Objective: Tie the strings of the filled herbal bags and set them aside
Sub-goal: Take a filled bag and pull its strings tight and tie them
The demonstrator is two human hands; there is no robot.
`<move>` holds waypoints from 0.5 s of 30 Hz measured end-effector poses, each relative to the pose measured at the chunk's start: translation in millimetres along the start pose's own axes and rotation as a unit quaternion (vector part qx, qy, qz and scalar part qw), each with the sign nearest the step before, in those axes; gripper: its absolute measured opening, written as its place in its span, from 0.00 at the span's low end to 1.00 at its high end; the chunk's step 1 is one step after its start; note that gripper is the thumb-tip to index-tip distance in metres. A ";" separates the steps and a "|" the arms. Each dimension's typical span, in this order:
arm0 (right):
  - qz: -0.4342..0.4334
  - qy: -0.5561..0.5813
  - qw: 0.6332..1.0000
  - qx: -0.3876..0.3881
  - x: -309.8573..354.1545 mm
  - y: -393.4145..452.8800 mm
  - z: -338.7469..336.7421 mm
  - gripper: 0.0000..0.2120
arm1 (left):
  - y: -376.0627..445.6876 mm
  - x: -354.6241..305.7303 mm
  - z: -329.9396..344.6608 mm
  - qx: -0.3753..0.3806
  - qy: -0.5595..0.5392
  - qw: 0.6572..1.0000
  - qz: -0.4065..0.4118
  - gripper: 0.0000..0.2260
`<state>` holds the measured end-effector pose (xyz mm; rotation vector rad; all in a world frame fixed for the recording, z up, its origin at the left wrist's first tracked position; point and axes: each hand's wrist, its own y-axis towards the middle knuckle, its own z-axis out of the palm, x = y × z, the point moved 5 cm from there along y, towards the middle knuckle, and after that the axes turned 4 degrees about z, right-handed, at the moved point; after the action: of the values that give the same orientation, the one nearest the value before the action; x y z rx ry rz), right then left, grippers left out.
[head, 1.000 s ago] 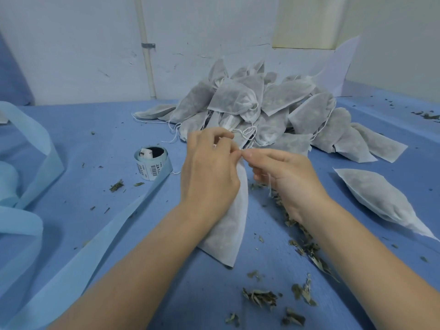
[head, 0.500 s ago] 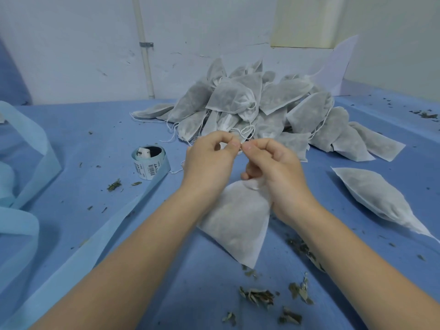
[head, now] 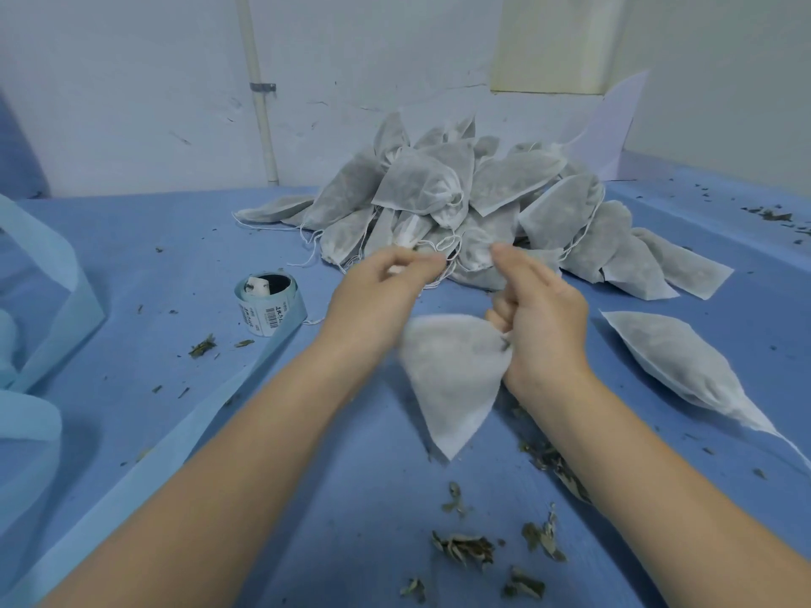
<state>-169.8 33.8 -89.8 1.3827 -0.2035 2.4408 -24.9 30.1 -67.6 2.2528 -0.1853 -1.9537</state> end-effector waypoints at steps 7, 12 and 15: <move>0.011 0.008 0.982 -0.189 -2.6 11.6 -24.9 0.08 | -15.1 24.1 31.1 0.181 -0.207 0.947 -0.168 0.14; -0.002 -0.078 0.991 -0.109 -0.2 17.1 -19.7 0.10 | -6.9 32.6 22.0 0.061 -0.293 0.939 -0.170 0.05; -0.029 -0.122 0.992 0.004 1.2 13.2 -6.9 0.09 | -4.3 32.2 16.0 0.036 -0.287 0.944 -0.159 0.05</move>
<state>-180.5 23.6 -91.9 1.6647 -0.2083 2.2241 -36.2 27.5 -102.0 1.7676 0.0504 -2.7779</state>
